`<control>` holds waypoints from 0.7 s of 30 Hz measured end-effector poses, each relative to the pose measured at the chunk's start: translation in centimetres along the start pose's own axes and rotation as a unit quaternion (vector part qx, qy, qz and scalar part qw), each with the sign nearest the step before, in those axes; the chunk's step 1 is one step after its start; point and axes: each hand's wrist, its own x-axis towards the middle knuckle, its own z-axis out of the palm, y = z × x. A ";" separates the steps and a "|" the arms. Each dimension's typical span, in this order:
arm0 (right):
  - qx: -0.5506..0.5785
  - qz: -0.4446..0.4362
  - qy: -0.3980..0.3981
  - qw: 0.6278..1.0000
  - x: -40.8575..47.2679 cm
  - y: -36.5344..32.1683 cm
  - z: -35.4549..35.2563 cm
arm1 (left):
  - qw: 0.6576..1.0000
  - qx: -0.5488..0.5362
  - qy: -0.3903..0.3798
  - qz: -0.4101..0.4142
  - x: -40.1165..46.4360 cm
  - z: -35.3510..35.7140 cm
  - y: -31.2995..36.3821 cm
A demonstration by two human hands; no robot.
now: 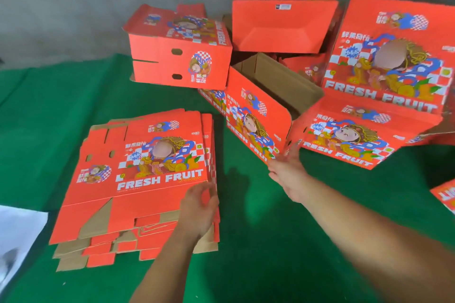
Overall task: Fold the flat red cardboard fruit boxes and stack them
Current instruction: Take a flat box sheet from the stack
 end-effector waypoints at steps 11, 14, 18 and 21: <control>-0.194 0.125 -0.181 0.956 -2.4 5.3 10.0 | 0.915 0.403 -0.021 0.019 1.6 -0.3 -6.4; -0.232 0.100 -0.172 0.952 -2.4 6.2 11.7 | 0.892 0.449 -0.034 0.029 1.9 -1.0 -7.0; -0.204 0.099 -0.202 0.953 -2.4 6.7 12.9 | 0.870 0.474 0.037 0.129 1.6 -1.6 -6.8; -0.153 0.143 -0.214 0.954 -3.0 6.3 12.8 | 0.856 0.449 0.118 0.229 0.2 -1.2 -7.0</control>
